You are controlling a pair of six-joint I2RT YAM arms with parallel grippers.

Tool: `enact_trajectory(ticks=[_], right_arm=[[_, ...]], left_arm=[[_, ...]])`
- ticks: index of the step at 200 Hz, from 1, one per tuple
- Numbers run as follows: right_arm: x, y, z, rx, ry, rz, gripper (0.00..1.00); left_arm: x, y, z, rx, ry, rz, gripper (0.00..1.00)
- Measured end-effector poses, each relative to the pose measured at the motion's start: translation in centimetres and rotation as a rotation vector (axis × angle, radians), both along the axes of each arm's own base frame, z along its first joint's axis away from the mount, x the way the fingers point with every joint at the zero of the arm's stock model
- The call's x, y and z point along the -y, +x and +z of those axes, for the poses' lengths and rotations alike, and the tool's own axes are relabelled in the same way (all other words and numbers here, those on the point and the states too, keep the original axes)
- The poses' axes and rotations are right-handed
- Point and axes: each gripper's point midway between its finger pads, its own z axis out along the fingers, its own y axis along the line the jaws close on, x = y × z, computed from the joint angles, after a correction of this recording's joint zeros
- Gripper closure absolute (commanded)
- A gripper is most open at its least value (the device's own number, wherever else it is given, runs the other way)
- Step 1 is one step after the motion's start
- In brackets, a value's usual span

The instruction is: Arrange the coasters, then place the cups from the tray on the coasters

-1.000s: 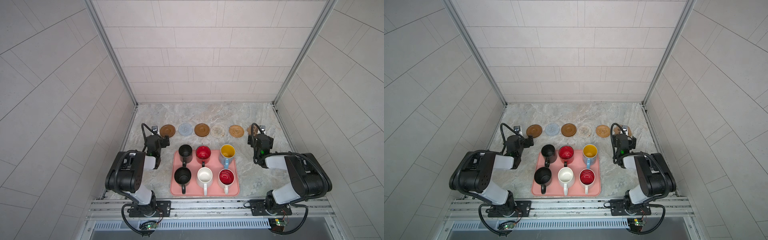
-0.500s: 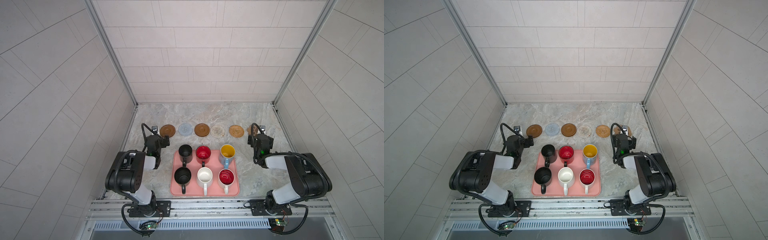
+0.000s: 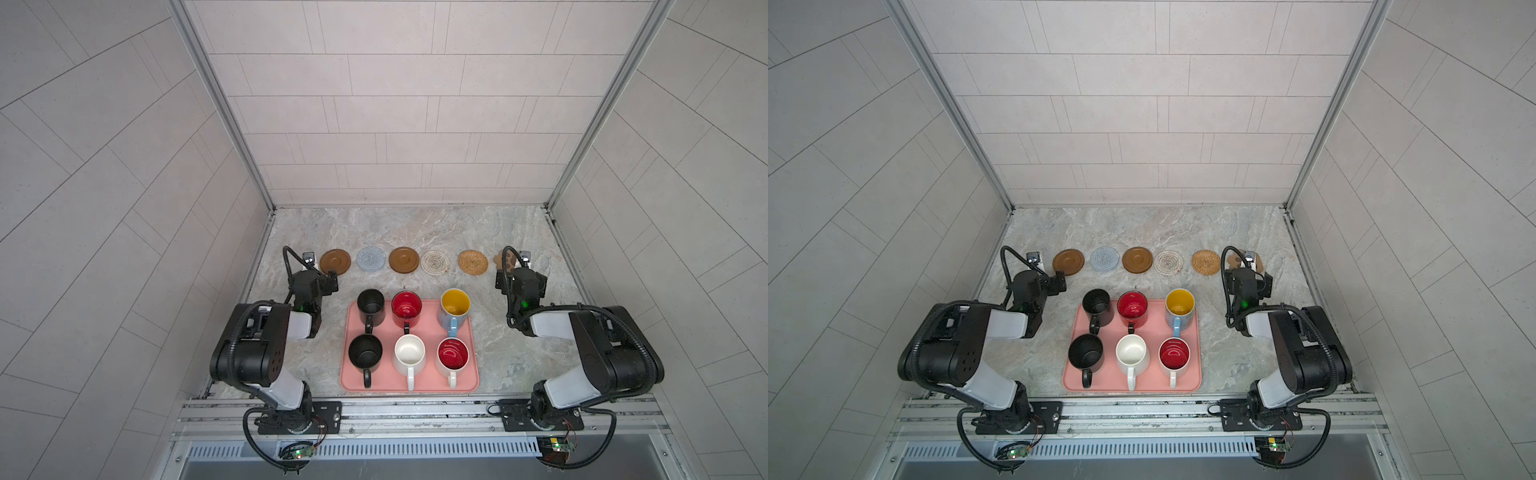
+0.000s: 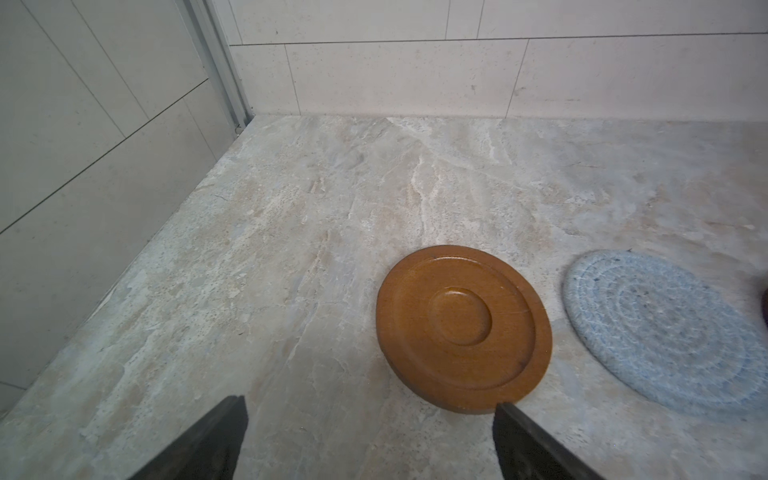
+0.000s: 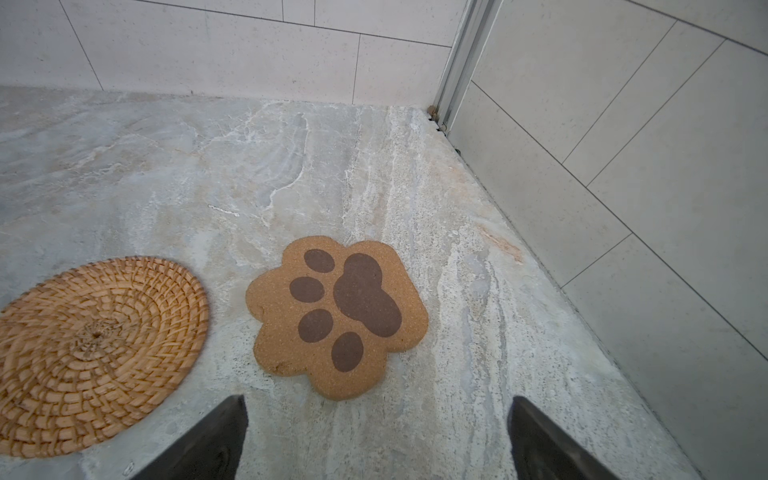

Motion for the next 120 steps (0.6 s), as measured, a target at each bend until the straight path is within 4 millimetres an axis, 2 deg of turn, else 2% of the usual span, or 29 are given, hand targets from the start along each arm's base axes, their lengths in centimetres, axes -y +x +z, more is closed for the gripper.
enact_trajectory(ticks=[20, 41, 49, 58, 74, 83, 93, 120], right_arm=[[0.0, -0.3, 0.2, -0.016, -0.008, 0.003, 0.00], [-0.1, -0.2, 1.5, -0.076, -0.007, -0.001, 0.00], [-0.2, 0.3, 3.0, -0.094, 0.004, -0.007, 0.01], [-0.4, 1.3, 5.8, -0.085, 0.020, -0.009, 0.00], [-0.8, 1.7, 9.7, -0.052, 0.052, -0.013, 0.01], [-1.0, 1.2, 11.3, -0.041, 0.078, -0.013, 0.01], [-1.4, 0.4, 12.4, -0.041, 0.112, -0.006, 0.00], [-2.4, -1.9, 12.5, -0.083, 0.206, 0.024, 0.01]], left_arm=[[0.1, 0.0, 1.3, -0.033, -0.009, -0.005, 0.00], [1.1, 1.0, 5.8, -0.019, -0.054, -0.038, 0.00], [1.7, 1.3, 7.9, -0.002, -0.076, -0.049, 0.00], [2.6, 1.4, 10.2, 0.017, -0.110, -0.069, 0.00], [4.6, 1.2, 12.6, 0.024, -0.167, -0.114, 0.00], [5.9, 1.2, 12.8, 0.002, -0.200, -0.144, 0.00], [7.3, 1.0, 12.2, -0.046, -0.234, -0.170, 0.00], [10.5, 0.6, 8.7, -0.211, -0.336, -0.206, 0.00]])
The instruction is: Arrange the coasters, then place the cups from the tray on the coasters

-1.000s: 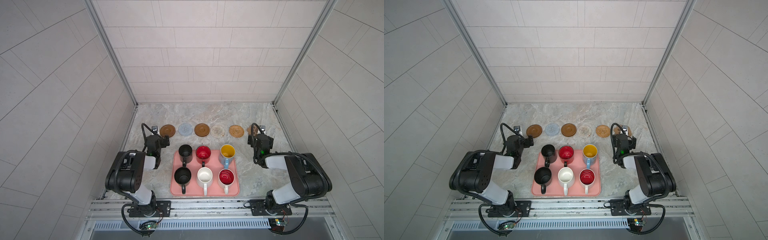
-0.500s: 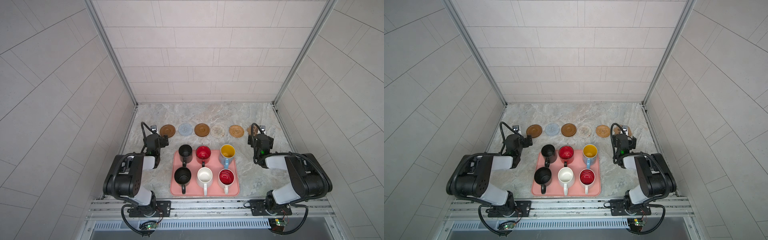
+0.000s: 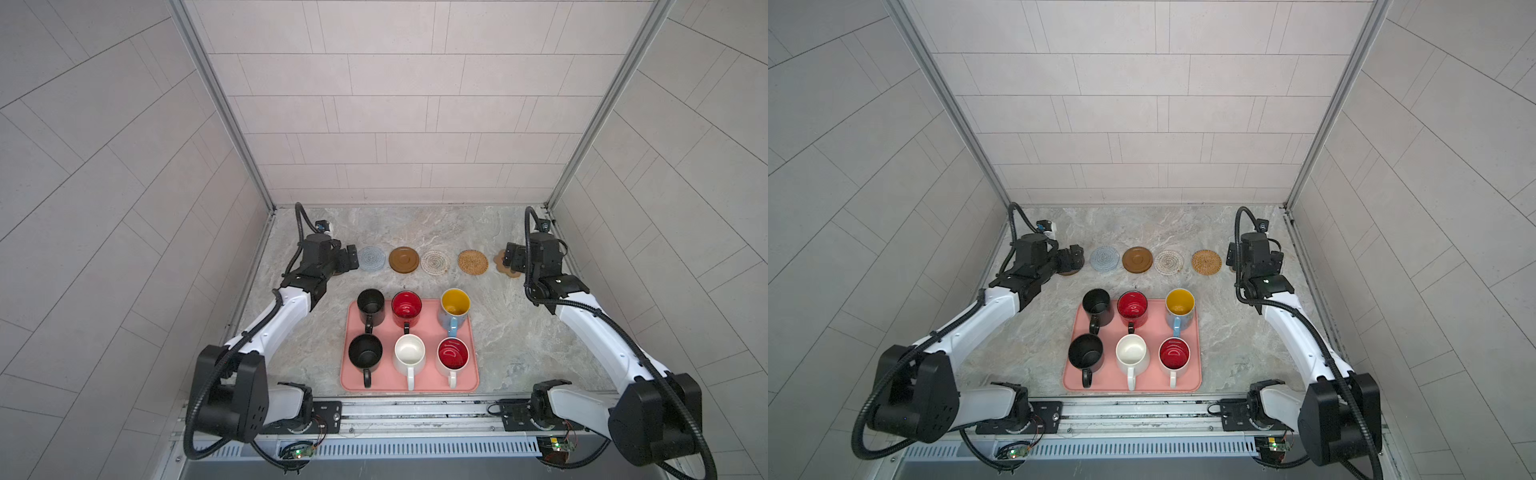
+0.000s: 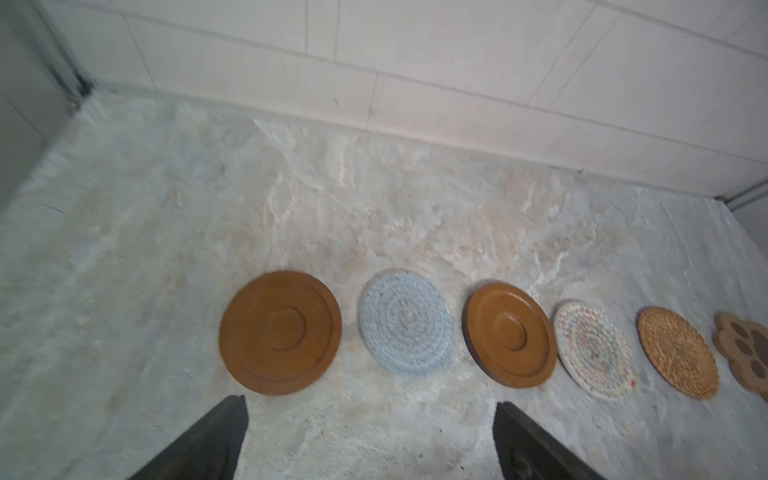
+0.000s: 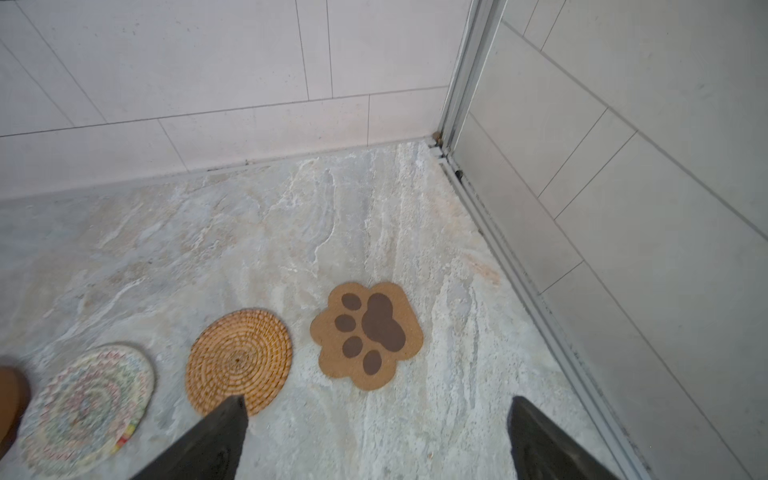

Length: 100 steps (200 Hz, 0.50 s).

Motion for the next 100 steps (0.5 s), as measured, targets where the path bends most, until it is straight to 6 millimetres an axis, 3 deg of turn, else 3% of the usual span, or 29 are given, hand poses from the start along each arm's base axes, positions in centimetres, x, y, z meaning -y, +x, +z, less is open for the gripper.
enact_trajectory(ticks=[28, 71, 100], right_arm=[[-1.4, -2.2, -1.2, -0.054, 0.103, 0.045, 0.00], [-3.4, -5.6, -3.6, -0.146, 0.229, 0.110, 0.01], [-4.6, -7.5, -4.4, -0.178, 0.306, 0.142, 0.01]], left_arm=[[2.8, 1.1, -2.4, -0.156, -0.108, -0.029, 0.00], [7.0, 4.0, -3.4, -0.266, -0.159, -0.088, 0.00], [9.1, 5.3, -6.4, -0.356, -0.171, -0.117, 0.00]])
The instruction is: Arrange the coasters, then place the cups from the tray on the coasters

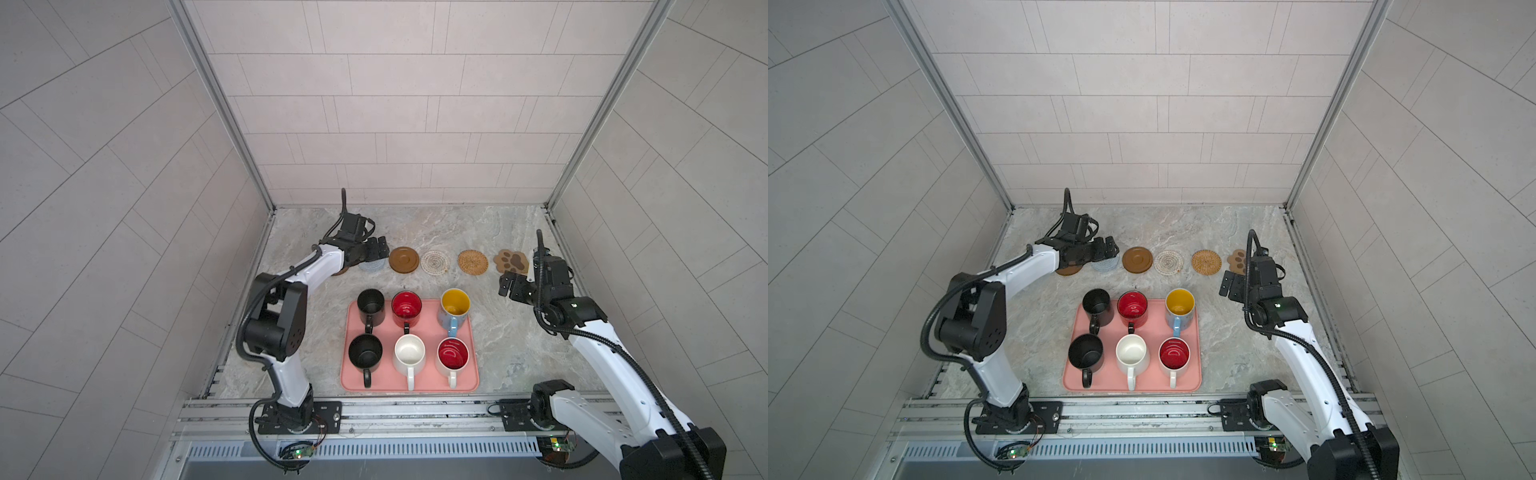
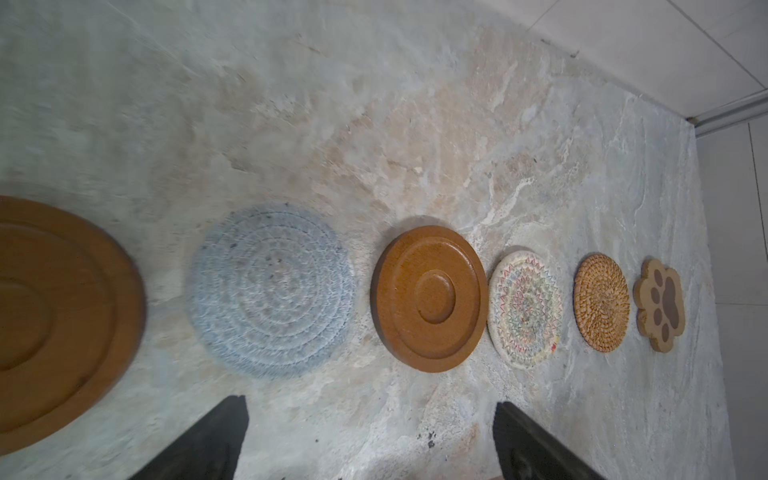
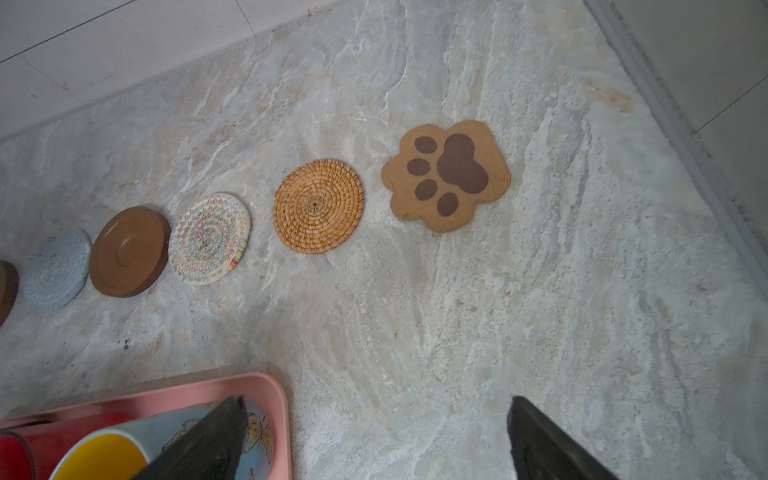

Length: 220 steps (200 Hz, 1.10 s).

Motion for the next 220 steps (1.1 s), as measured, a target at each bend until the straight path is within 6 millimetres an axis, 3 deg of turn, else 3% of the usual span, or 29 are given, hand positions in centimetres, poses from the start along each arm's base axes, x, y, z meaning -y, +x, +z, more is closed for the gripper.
enact_trajectory(ticks=[32, 62, 220], right_arm=[[-0.9, -1.2, -0.8, -0.017, 0.069, 0.010, 0.00], [-1.6, -1.7, -1.6, -0.041, 0.109, 0.014, 0.00], [-4.0, -1.9, -3.1, -0.109, 0.140, 0.061, 0.00]], left_arm=[[0.7, 0.7, -4.0, -0.103, 0.011, -0.012, 0.00], [0.9, 1.1, -5.6, -0.142, 0.018, -0.018, 0.00], [3.0, 7.2, -5.7, -0.035, 0.005, -0.059, 0.00]])
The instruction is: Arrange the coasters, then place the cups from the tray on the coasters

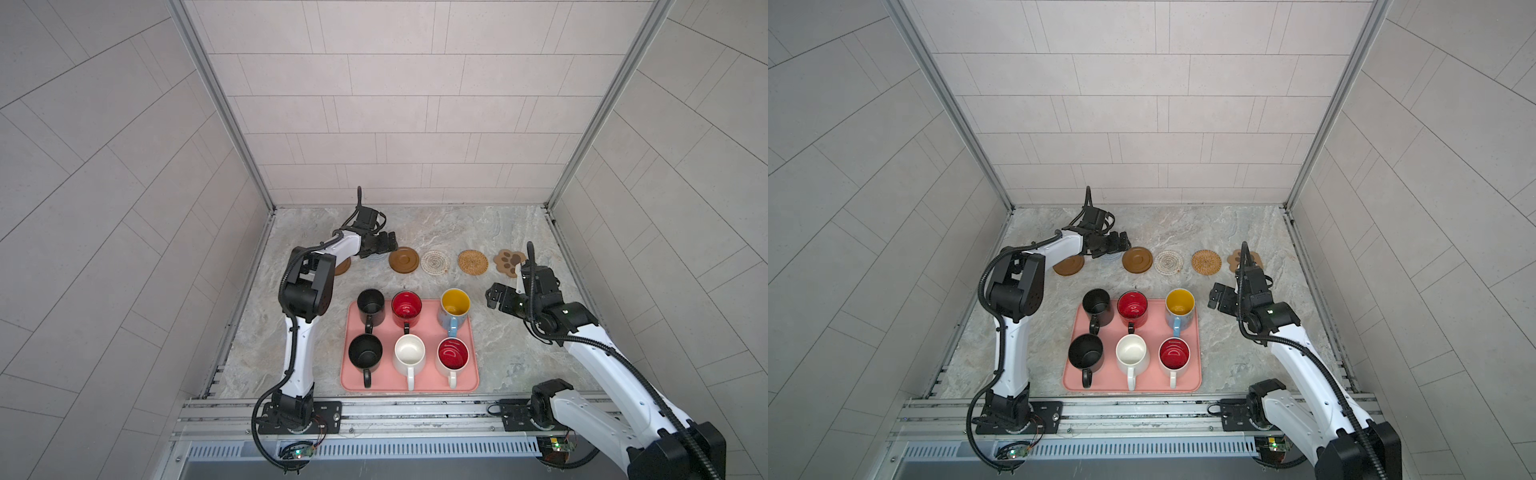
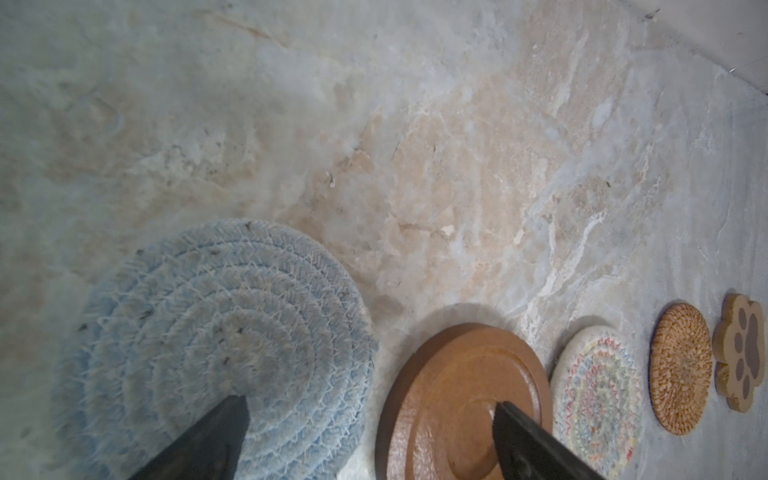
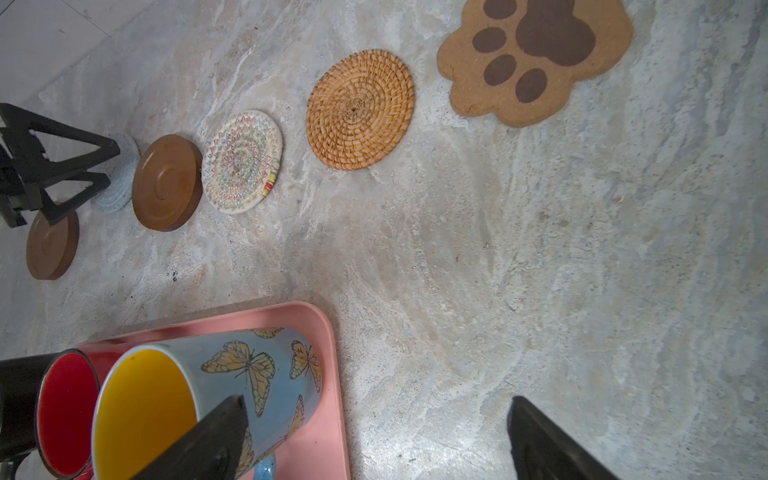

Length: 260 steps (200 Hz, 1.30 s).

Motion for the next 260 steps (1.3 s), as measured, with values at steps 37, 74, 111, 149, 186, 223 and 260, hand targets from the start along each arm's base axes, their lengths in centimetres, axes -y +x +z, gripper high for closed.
enact_trajectory(ticks=[37, 74, 111, 149, 186, 223, 260], right_arm=[[-0.7, -0.2, 0.0, 0.003, -0.011, 0.018, 0.00], [-0.8, -0.2, 0.0, 0.001, -0.017, 0.015, 0.01], [-0.7, -0.4, 0.0, -0.007, -0.023, 0.013, 0.01], [-0.6, -0.4, 0.4, -0.001, -0.025, 0.011, 0.00], [-0.5, -0.6, 0.3, -0.010, -0.030, 0.010, 0.01], [-0.5, -0.6, 0.3, -0.010, -0.031, 0.009, 0.00], [-0.4, -0.7, 0.6, 0.001, -0.030, 0.007, 0.00]], left_arm=[[0.2, 2.3, 0.0, 0.035, 0.010, 0.018, 0.00], [0.6, 4.5, 0.1, 0.068, 0.013, 0.028, 0.00], [0.5, 5.1, 0.1, 0.072, 0.015, 0.035, 0.00], [0.5, 5.4, 0.1, 0.073, 0.019, 0.037, 0.00], [-0.2, 5.6, -0.1, 0.075, 0.057, 0.065, 0.00], [-1.3, 5.8, -0.3, 0.080, 0.100, 0.104, 0.00], [-1.3, 5.8, -0.3, 0.079, 0.096, 0.106, 0.00]])
